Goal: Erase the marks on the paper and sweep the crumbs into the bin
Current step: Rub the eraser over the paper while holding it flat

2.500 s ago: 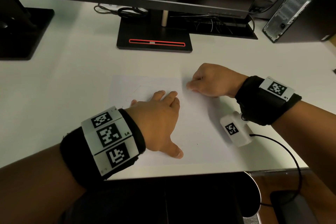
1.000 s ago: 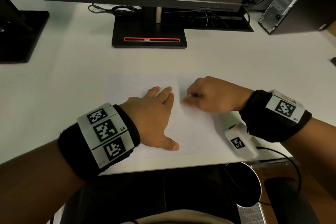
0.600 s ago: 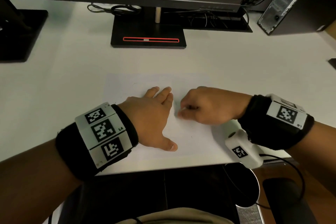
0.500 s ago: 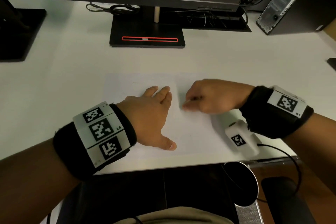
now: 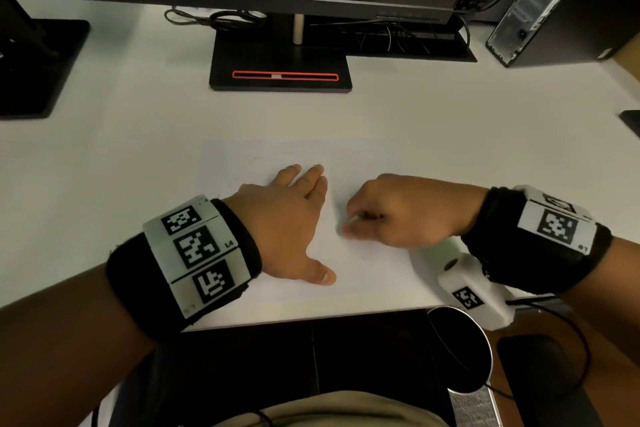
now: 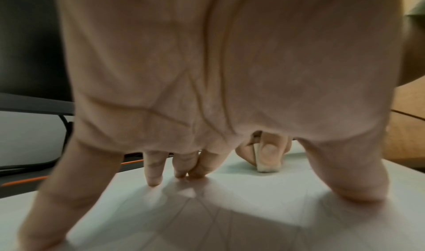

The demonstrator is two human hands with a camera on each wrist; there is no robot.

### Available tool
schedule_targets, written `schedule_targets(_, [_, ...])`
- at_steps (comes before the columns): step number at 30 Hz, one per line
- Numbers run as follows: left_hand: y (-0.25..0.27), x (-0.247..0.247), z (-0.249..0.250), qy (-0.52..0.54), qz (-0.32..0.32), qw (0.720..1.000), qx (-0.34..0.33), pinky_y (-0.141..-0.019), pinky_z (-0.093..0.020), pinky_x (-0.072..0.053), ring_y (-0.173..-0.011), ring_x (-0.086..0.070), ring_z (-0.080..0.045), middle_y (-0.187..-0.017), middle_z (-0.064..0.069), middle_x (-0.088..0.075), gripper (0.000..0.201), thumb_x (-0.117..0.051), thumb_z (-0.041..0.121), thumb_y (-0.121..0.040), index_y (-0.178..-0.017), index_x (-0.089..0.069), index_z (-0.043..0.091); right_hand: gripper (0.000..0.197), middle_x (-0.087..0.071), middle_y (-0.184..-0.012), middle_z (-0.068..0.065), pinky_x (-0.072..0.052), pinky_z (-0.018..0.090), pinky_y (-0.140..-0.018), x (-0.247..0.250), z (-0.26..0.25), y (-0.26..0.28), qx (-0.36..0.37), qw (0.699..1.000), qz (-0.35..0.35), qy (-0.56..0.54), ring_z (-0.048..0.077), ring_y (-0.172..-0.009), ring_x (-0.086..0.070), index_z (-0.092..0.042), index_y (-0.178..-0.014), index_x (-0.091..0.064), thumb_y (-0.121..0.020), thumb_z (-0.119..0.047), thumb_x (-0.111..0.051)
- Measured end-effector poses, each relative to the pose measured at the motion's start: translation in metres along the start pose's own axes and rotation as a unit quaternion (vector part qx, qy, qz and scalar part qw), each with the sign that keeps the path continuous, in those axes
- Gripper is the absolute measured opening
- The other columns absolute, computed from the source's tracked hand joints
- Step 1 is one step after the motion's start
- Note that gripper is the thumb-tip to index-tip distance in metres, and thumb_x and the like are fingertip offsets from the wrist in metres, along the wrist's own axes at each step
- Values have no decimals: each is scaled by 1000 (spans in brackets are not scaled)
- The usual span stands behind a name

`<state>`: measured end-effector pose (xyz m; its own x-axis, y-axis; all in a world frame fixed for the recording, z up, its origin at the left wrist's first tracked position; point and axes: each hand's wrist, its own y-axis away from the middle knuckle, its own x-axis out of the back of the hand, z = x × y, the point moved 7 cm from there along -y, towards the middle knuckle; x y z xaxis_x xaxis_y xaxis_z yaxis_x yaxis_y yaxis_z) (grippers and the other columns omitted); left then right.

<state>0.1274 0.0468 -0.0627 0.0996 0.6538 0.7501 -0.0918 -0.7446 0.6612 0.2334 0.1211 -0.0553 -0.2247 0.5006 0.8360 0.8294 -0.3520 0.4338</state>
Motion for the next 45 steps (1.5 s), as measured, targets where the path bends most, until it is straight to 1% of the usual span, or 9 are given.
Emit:
schedule_targets(4, [-1, 1, 0, 0, -1, 1000, 4, -114, -53, -34, -150, 25, -20, -159, 4, 36, 126, -48, 84, -78, -155, 23, 13, 46, -45, -58, -3, -35, 29, -58, 18, 18, 0, -50, 998, 28, -4, 11, -54, -40, -8, -67, -49, -102, -39, -52])
schedule_targets(15, [-2, 0, 0, 7, -3, 1000, 10, -115, -54, -32, -150, 25, -20, -159, 4, 36, 126, -50, 83, -79, -155, 22, 13, 44, -52, -59, 1, -41, 33, -61, 10, 7, -2, -13, 999, 48, 3, 15, -56, -46, -7, -69, -52, -101, -37, -51])
schedule_targets(18, [-2, 0, 0, 9, -1, 1000, 10, -115, -53, -32, -150, 24, -19, -159, 3, 36, 126, -50, 83, -78, -155, 22, 13, 43, -57, -61, 4, -44, 32, -60, -9, -9, 2, 31, 999, 7, -4, 17, -57, -51, -7, -74, -59, -101, -40, -51])
schedule_targets(24, [-2, 1, 1, 3, -8, 1000, 15, -114, -52, -33, -150, 25, -21, -159, 2, 37, 125, -48, 83, -79, -154, 23, 13, 44, -50, -56, 0, -43, 34, -60, 7, 0, -1, 6, 999, 47, 3, 15, -54, -45, -7, -69, -53, -100, -37, -51])
schedule_targets(27, [-3, 0, 1, 8, -5, 1000, 14, -115, -52, -33, -150, 25, -20, -159, 3, 36, 126, -49, 83, -78, -155, 23, 13, 43, -53, -57, 4, -43, 31, -59, -11, -16, 4, 43, 999, 6, -9, 15, -54, -46, -6, -71, -57, -101, -37, -52])
schedule_targets(31, [-3, 0, 1, 0, -9, 1000, 18, -114, -52, -33, -150, 25, -21, -158, 2, 38, 125, -47, 84, -79, -154, 24, 13, 44, -54, -59, 2, -47, 37, -63, 3, 2, 2, -7, 1000, 7, -6, 15, -55, -47, -7, -72, -58, -100, -40, -52])
schedule_targets(35, [-3, 0, 0, 7, -5, 1000, 15, -114, -52, -32, -150, 25, -20, -159, 3, 37, 125, -48, 84, -79, -154, 23, 14, 41, -56, -57, 4, -41, 26, -58, -9, -21, 7, 42, 999, 22, -12, 16, -55, -48, -5, -72, -59, -101, -33, -52])
schedule_targets(40, [-2, 1, 1, 1, -9, 1000, 15, -114, -52, -34, -150, 25, -20, -158, 2, 37, 125, -48, 83, -79, -154, 23, 13, 42, -53, -57, 2, -44, 32, -60, -6, -9, 9, 9, 1000, -6, -16, 14, -54, -46, -8, -71, -58, -100, -37, -53])
schedule_targets(45, [-1, 0, 1, 6, -5, 1000, 14, -114, -52, -33, -150, 24, -20, -159, 2, 36, 125, -48, 83, -79, -155, 23, 13, 40, -57, -58, 4, -38, 21, -56, -17, -26, 18, 41, 999, -1, -18, 17, -57, -49, -6, -75, -60, -101, -35, -52])
